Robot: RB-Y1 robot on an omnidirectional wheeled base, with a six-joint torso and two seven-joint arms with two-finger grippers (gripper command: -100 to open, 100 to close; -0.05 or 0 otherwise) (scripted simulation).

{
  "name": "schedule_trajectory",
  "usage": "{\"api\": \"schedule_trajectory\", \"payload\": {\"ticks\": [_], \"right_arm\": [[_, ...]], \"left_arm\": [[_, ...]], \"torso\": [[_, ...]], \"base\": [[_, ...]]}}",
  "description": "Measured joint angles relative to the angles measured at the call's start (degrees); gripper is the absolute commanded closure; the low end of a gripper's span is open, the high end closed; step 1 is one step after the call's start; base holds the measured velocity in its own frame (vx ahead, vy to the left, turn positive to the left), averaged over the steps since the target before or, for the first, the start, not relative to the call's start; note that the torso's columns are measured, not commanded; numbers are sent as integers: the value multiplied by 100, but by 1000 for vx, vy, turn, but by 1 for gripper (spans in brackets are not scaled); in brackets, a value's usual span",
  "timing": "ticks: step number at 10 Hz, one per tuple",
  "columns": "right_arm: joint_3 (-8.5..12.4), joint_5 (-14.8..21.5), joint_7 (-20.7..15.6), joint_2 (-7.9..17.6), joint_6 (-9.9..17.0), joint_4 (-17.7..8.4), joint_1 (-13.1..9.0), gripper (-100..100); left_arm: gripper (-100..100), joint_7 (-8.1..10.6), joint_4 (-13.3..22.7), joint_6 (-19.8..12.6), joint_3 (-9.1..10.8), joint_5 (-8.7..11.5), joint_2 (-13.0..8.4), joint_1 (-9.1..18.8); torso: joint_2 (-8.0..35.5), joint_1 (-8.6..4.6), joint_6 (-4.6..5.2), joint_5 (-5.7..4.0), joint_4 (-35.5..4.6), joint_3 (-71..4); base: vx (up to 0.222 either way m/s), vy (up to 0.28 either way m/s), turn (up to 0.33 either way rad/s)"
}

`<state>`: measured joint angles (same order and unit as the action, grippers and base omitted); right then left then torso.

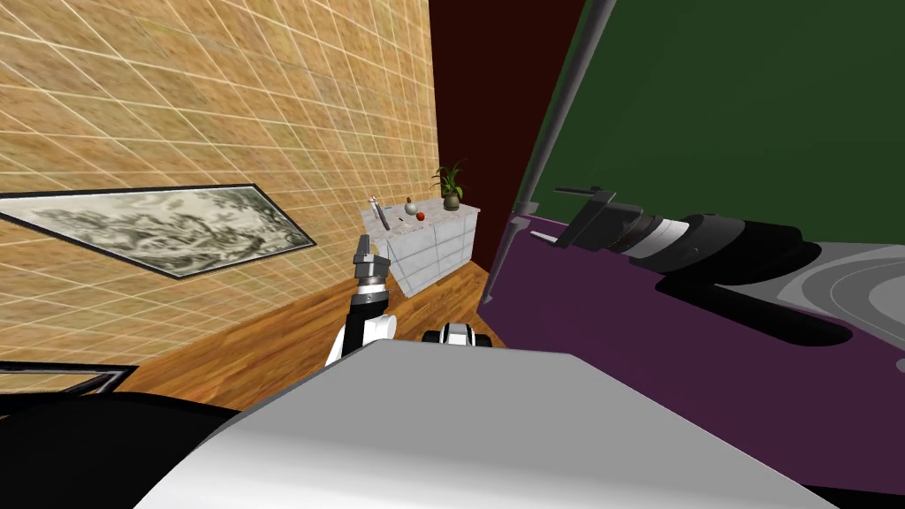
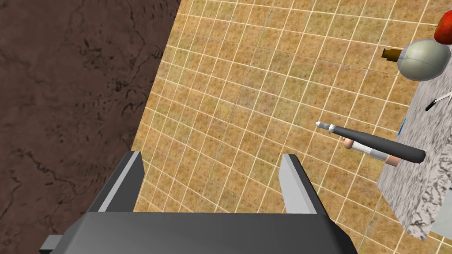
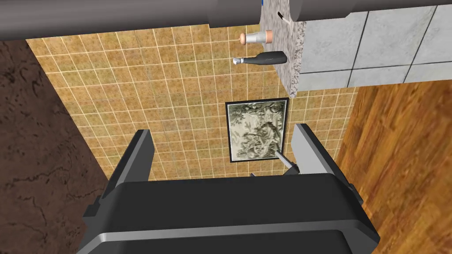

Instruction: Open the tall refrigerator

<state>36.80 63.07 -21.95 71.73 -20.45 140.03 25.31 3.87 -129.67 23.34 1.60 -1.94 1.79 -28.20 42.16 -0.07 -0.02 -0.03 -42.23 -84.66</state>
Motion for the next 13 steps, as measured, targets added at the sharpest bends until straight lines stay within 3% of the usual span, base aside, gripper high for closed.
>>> {"api": "schedule_trajectory", "payload": {"ticks": [3,6,8,10,13], "right_arm": [[83,31,-41,13,-48,-334,34,-100],[36,221,-159,134,3,-600,78,-100],[22,235,-161,174,14,-694,70,-100],[-85,244,-212,252,43,-1050,-58,-100],[-16,328,-129,365,120,-1323,-6,-100]], "left_arm": [[0,0,1,0,-1,0,1,2],[0,0,0,0,0,0,0,1],[0,0,1,-1,-1,0,1,4],[0,0,1,-1,-2,0,1,5],[0,0,0,-1,-1,0,0,3]], "torso": [[39,12,4,5,-15,28],[-9,9,1,3,1,-4],[-5,2,-33,10,4,-14],[-34,12,-22,9,13,-28],[-8,1,-3,1,3,-4]], "base": [[107,26,-50],[132,23,-54],[-62,29,179],[-95,45,251],[-30,29,89]]}}
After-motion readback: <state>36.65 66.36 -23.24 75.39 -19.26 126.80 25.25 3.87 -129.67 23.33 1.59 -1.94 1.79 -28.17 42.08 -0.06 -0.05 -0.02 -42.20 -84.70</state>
